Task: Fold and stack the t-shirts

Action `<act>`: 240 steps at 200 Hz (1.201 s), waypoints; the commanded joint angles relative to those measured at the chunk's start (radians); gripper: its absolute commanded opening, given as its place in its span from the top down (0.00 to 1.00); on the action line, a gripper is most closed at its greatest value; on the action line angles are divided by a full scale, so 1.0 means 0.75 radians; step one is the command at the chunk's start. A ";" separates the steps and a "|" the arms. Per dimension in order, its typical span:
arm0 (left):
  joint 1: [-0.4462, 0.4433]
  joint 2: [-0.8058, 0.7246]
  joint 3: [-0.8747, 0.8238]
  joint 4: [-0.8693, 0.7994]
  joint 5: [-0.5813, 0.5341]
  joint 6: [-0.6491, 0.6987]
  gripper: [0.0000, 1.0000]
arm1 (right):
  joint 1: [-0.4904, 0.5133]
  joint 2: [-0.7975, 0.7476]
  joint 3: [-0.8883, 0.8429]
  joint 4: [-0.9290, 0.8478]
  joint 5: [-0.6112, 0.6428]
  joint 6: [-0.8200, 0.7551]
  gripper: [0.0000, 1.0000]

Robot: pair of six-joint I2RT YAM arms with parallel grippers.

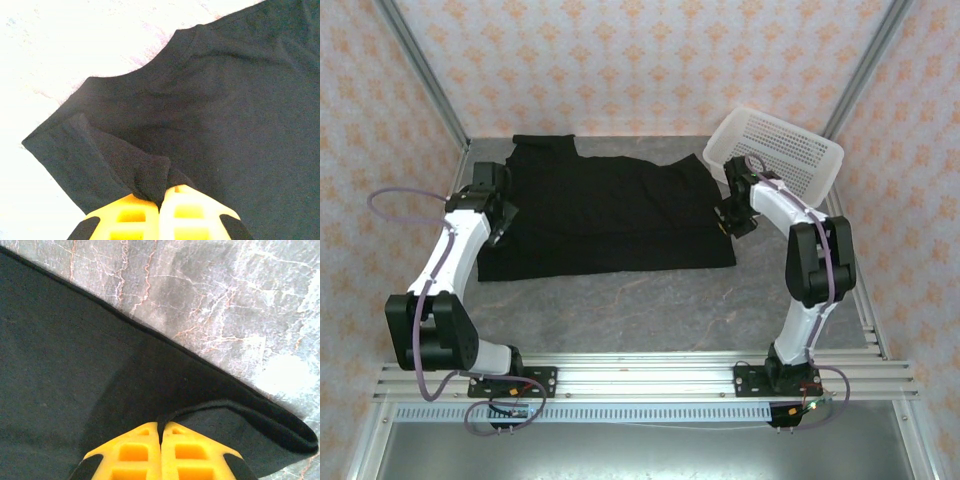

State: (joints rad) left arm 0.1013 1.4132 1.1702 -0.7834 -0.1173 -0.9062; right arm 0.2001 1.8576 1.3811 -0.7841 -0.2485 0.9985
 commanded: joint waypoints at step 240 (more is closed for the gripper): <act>0.431 0.362 -0.196 0.162 0.572 0.128 0.72 | 0.095 -0.093 -0.292 0.198 -0.063 -0.331 0.82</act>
State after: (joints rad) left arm 0.4217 1.6367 1.0447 -0.7643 0.2745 -0.7650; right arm 0.2676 1.7226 1.1374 -0.6754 -0.3004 0.7681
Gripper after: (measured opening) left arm 0.306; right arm 0.187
